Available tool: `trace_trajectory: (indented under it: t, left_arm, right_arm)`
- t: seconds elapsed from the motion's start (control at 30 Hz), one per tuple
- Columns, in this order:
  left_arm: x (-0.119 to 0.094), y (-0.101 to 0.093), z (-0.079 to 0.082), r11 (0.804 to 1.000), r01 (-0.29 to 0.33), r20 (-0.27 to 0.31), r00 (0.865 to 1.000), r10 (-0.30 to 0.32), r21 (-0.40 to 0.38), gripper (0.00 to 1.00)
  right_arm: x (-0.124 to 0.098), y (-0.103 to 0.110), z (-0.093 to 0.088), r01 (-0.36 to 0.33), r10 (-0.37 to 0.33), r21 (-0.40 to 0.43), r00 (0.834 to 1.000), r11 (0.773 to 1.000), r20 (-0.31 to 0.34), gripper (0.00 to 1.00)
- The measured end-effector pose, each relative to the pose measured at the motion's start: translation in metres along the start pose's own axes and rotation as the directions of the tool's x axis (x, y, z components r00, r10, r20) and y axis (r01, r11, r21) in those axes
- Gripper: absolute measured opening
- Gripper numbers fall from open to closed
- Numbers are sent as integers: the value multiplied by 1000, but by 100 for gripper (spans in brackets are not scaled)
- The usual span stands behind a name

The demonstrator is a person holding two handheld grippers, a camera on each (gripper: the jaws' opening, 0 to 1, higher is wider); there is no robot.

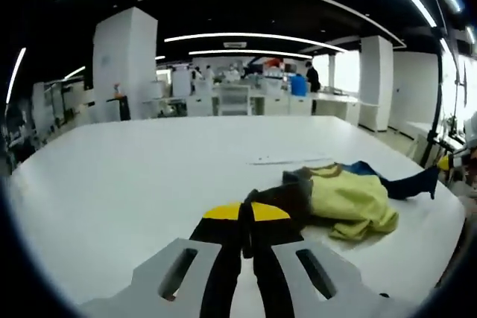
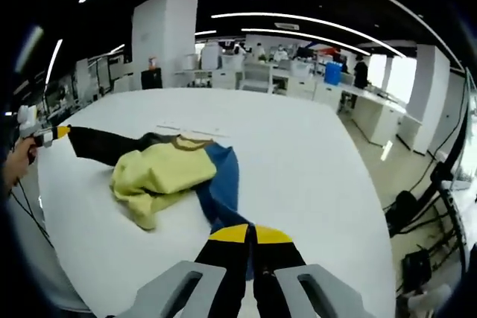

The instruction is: Fold the garment on the visible template until the final outline fits inside the template.

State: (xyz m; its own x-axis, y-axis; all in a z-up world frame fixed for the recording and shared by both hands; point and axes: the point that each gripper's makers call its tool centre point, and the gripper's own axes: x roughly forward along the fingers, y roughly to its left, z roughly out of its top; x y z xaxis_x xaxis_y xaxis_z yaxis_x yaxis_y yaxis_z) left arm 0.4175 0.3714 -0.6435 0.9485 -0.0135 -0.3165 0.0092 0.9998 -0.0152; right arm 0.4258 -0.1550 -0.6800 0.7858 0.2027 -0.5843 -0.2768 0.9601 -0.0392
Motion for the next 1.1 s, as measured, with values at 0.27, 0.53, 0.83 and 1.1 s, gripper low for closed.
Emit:
trace_trajectory:
  t: [0.27, 0.53, 0.83, 1.1]
  left_arm:
    - [4, 57, -3, 987, -135, 0, 991, 136, -82, 0]
    - [20, 86, -28, 978, -195, -79, 979, 189, -77, 0]
    - [41, 108, -63, 982, -189, -188, 965, 185, -6, 0]
    - [51, 126, -79, 982, -185, -263, 947, 186, 30, 0]
  right_arm:
    - [10, -36, -7, 45, -43, 41, 998, 998, -46, 0]
    - [22, -66, -17, 90, -74, 157, 992, 983, -101, 0]
    - [47, -99, -32, 136, -112, 122, 976, 983, -184, 0]
    - [64, -121, -46, 169, -152, 43, 952, 985, -265, 0]
